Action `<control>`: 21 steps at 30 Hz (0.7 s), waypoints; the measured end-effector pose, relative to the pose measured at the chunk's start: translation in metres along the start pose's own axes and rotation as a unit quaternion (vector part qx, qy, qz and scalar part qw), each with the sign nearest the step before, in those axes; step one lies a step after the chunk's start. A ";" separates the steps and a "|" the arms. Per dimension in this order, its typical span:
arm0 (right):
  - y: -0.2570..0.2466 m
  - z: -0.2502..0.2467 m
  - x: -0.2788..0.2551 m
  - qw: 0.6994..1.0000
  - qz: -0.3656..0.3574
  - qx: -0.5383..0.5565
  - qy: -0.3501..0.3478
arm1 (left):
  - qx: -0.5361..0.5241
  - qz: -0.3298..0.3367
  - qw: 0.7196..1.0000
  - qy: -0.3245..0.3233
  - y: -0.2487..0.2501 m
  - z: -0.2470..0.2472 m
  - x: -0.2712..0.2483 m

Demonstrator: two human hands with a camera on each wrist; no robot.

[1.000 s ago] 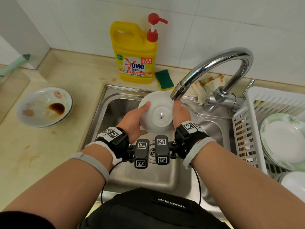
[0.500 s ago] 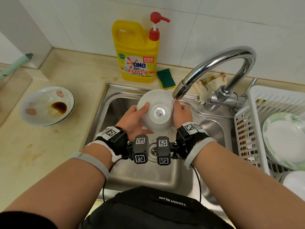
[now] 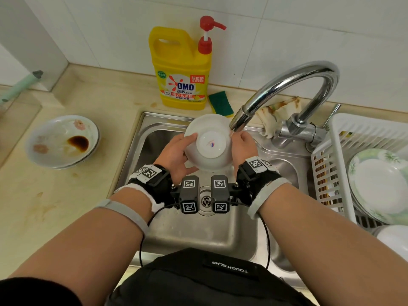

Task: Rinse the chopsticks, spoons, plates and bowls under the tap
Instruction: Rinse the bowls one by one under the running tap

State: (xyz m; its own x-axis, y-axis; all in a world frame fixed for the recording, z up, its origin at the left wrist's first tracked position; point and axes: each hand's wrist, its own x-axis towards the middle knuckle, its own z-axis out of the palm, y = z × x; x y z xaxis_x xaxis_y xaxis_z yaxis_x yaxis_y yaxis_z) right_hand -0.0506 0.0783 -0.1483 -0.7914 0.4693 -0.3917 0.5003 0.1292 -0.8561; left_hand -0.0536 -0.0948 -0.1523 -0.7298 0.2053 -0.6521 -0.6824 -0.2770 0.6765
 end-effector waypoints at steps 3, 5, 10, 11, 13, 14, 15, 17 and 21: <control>0.004 -0.003 0.004 1.000 -0.010 -0.016 0.006 | -0.016 -0.023 1.000 0.013 0.002 -0.002 0.001; 0.004 -0.004 0.003 1.000 0.005 -0.009 0.001 | -0.031 -0.032 0.999 0.003 0.001 -0.003 -0.001; 0.008 0.000 -0.004 0.991 0.066 0.088 -0.071 | -0.012 0.007 1.000 0.002 -0.001 -0.004 -0.003; 0.009 0.001 -0.006 0.986 0.085 0.107 -0.095 | -0.001 0.010 1.000 0.005 0.000 -0.004 -0.002; 0.011 0.004 -0.007 0.984 0.087 0.113 -0.108 | 0.016 0.003 1.000 0.012 -0.001 -0.004 -0.001; 0.011 0.005 -0.006 0.987 0.074 0.103 -0.100 | 0.025 -0.004 0.999 0.019 -0.002 -0.005 0.000; 0.011 0.005 -0.006 0.991 0.054 0.084 -0.086 | 0.033 -0.010 0.999 0.022 -0.003 -0.004 0.000; 0.008 0.004 -0.006 0.997 0.009 0.032 -0.063 | 0.041 -0.019 0.999 0.019 -0.004 -0.003 0.000; 0.004 -0.002 -0.002 0.999 -0.018 -0.005 -0.037 | 0.028 -0.020 0.999 0.012 -0.002 -0.002 -0.002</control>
State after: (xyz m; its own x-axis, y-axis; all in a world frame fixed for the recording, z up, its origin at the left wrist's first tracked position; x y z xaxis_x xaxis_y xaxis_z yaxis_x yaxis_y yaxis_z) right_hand -0.0461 0.0795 -0.1500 -0.8320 0.3992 -0.3853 0.4750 0.1534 -0.8665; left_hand -0.0503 -0.0963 -0.1533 -0.7016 0.1931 -0.6859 -0.7123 -0.2169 0.6676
